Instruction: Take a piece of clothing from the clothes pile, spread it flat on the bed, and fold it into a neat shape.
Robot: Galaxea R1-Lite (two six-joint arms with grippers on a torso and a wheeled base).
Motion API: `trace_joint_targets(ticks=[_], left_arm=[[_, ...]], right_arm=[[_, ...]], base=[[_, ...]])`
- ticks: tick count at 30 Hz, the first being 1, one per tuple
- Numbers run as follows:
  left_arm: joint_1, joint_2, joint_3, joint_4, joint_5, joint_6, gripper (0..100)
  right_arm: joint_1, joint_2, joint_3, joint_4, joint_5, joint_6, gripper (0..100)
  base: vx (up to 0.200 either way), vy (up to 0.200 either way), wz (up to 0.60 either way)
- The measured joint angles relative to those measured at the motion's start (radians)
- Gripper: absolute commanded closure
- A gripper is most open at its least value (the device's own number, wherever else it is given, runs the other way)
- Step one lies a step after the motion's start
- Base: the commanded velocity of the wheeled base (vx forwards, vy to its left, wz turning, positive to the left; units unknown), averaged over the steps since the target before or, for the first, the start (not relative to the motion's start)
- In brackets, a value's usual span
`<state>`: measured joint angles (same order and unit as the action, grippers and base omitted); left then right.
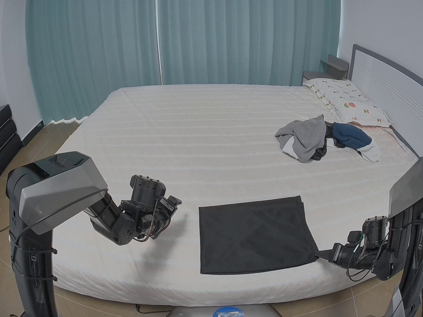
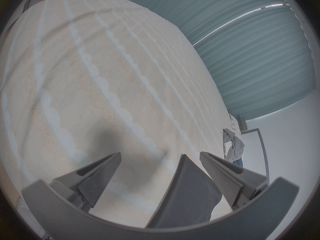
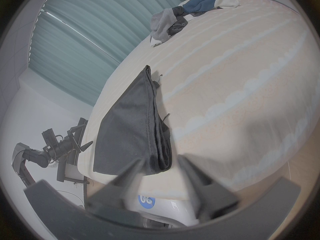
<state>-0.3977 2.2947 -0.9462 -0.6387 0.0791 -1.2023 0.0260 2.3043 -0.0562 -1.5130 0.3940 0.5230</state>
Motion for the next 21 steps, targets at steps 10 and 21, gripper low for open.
trace_joint_targets(ticks=[10,21], left_arm=[[0.001,-0.002,0.006,0.0,0.0,-0.003,0],[0.001,-0.009,0.008,-0.002,-0.002,-0.01,0]], right_arm=[[-0.026,-0.031,-0.032,-0.039,0.013,0.133,0],[-0.024,-0.048,-0.126,-0.04,0.022,0.371,0]], base=[[0.0,0.0,0.0],[-0.109,0.0,0.0]])
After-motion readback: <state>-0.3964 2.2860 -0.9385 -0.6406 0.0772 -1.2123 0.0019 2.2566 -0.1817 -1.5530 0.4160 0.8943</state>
